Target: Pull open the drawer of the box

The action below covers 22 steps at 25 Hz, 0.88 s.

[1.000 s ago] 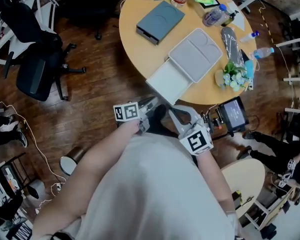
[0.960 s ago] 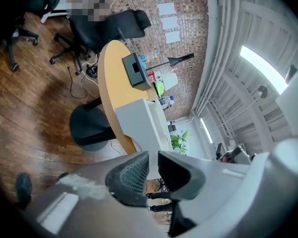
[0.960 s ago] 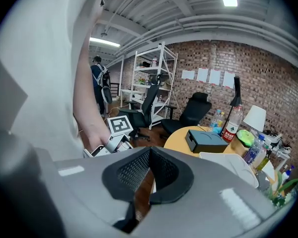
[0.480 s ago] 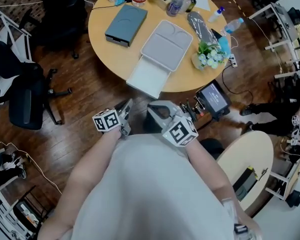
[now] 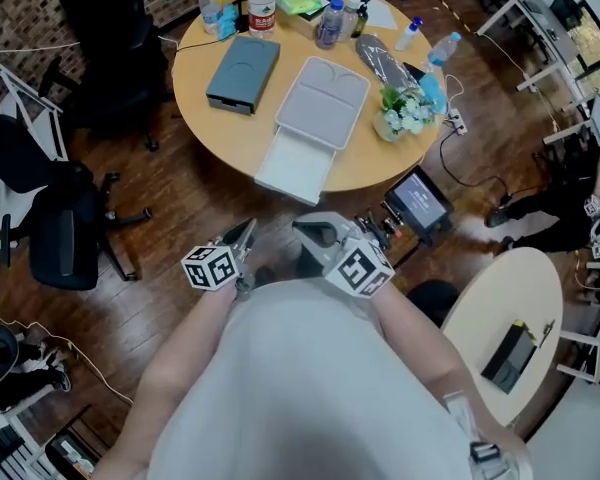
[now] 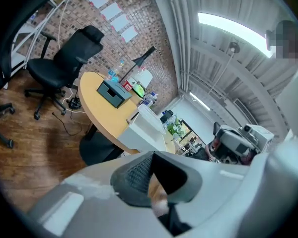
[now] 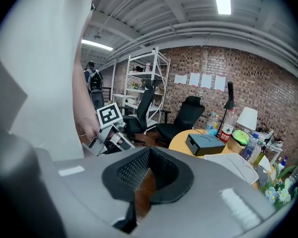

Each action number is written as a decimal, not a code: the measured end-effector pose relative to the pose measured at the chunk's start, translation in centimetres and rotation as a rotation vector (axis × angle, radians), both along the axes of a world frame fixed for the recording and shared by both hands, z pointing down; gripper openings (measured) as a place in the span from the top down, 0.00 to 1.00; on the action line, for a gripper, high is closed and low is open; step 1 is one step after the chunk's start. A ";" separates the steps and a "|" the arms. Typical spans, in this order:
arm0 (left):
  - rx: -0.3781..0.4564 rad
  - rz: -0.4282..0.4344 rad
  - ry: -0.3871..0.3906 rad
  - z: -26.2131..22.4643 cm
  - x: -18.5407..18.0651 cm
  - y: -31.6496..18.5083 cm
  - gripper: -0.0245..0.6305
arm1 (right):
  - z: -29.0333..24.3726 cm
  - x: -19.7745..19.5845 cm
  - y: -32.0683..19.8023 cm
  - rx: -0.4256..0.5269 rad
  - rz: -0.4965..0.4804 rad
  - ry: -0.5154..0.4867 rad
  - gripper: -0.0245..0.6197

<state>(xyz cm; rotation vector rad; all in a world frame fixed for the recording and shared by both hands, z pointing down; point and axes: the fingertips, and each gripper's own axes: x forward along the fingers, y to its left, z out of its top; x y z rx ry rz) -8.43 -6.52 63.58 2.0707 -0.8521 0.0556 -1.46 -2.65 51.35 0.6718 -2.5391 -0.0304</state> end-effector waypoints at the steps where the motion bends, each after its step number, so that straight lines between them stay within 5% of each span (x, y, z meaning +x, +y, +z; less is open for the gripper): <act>1: 0.013 0.009 -0.014 -0.2 -0.2 0.3 0.96 | -0.3 -0.3 0.0 0.001 0.004 -0.022 0.96; 17: 0.312 0.179 -0.145 -7.7 0.8 3.3 0.96 | -2.4 0.2 2.4 -0.062 0.108 -0.165 0.97; 22: 0.362 0.253 -0.123 -9.3 2.3 4.9 0.96 | -1.9 1.0 3.8 -0.079 0.147 -0.202 0.97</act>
